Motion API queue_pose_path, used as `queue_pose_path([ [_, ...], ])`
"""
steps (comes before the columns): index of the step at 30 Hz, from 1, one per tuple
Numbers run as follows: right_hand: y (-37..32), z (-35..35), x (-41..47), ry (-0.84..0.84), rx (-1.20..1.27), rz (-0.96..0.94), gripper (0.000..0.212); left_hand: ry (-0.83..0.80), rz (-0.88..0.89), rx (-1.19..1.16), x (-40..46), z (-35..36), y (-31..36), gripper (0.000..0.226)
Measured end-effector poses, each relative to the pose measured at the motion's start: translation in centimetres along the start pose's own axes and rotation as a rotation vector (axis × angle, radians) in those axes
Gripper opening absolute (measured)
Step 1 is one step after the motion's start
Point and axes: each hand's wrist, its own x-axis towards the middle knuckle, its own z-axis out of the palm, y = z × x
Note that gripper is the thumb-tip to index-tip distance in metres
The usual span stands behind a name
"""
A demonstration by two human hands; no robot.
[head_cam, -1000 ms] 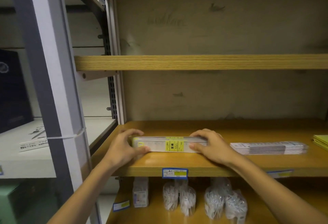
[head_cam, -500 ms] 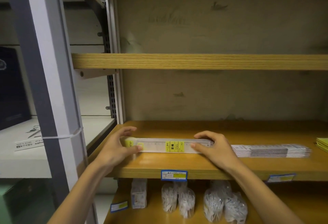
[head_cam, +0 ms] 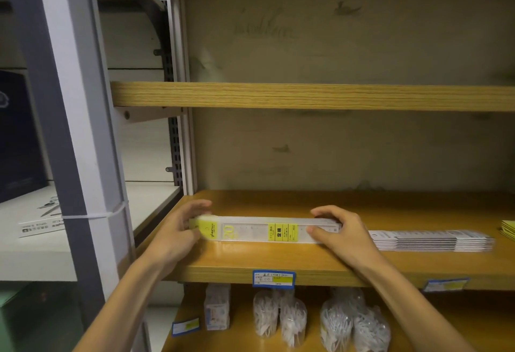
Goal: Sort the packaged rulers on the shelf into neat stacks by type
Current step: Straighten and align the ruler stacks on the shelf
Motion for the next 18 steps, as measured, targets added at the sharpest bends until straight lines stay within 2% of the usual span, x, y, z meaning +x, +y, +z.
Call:
queue_pose_path([
  [9, -0.3, 0.3, -0.1, -0.042, -0.016, -0.026, 0.032, -0.13, 0.086, 0.054, -0.4, 0.2, 1.0, 0.063],
  [12, -0.4, 0.4, -0.1, -0.082, -0.048, -0.034, 0.031, -0.122, 0.112, 0.085, -0.5, 0.5, 1.2, 0.062],
  [18, 0.0, 0.5, 0.0, -0.009, -0.075, -0.017, 0.03, -0.084, 0.091, 0.118, -0.7, 0.6, 1.4, 0.056],
])
